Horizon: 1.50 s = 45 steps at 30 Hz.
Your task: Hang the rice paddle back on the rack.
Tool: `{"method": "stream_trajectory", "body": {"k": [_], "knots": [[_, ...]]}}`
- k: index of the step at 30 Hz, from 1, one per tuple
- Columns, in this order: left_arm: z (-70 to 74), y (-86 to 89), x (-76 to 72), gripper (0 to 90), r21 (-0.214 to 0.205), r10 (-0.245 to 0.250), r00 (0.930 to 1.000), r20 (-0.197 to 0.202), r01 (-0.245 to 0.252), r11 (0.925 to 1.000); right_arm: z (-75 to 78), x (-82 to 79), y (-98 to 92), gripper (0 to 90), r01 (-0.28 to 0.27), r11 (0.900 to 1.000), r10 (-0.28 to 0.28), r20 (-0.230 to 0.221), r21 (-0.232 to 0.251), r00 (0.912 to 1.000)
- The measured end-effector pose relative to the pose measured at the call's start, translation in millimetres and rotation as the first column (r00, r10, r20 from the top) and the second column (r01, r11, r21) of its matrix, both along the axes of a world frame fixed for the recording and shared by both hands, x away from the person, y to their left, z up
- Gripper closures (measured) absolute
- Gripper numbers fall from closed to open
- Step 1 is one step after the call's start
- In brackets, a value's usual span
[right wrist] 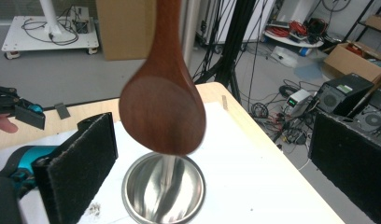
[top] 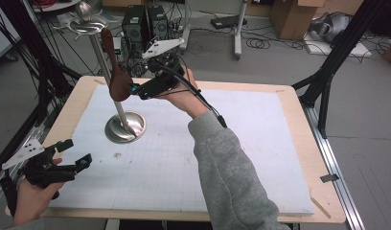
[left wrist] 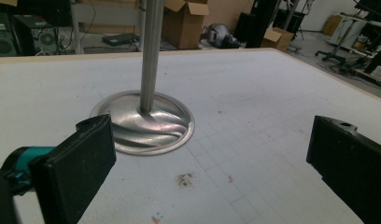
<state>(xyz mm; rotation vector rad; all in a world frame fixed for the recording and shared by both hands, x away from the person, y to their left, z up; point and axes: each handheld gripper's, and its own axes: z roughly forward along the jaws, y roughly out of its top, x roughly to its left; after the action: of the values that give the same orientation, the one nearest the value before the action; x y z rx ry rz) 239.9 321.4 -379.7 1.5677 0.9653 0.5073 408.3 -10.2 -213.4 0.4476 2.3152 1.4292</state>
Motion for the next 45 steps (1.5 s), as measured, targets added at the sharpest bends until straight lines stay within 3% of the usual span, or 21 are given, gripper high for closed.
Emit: {"method": "stream_trajectory", "body": {"k": [13,19,26,30,45], "knots": [[-2.2,-26.9,25.7,1.8,0.013,-0.062,0.998,-0.007,0.062,0.998,-12.9,0.7,-41.4,0.0,0.038,0.9992,-0.038,-0.006,-0.011,0.9993],[-1.7,-31.4,31.2,1.8,0.012,-0.084,0.9964,-0.005,0.084,0.9964,-16.2,0.9,-64.0,0.0,0.062,0.998,-0.062,-0.008,0.01,0.998],[0.0,-33.3,32.2,1.8,0.003,-0.087,0.9962,0.006,0.087,0.9962,-25.8,0.0,-90.9,0.0,0.075,0.9969,-0.075,-0.014,0.021,0.9971],[1.5,-32.2,31.8,1.8,0.005,-0.062,0.9977,0.027,0.062,0.9981,-31.4,-2.0,-104.5,0.0,0.063,0.9977,-0.063,-0.024,0.026,0.9977],[0.1,-33.9,34.4,1.8,0.009,-0.07,0.9974,0.017,0.07,0.9975,-55.8,-8.6,-153.3,0.0,0.089,0.9941,-0.085,-0.057,0.062,0.9947]]}}
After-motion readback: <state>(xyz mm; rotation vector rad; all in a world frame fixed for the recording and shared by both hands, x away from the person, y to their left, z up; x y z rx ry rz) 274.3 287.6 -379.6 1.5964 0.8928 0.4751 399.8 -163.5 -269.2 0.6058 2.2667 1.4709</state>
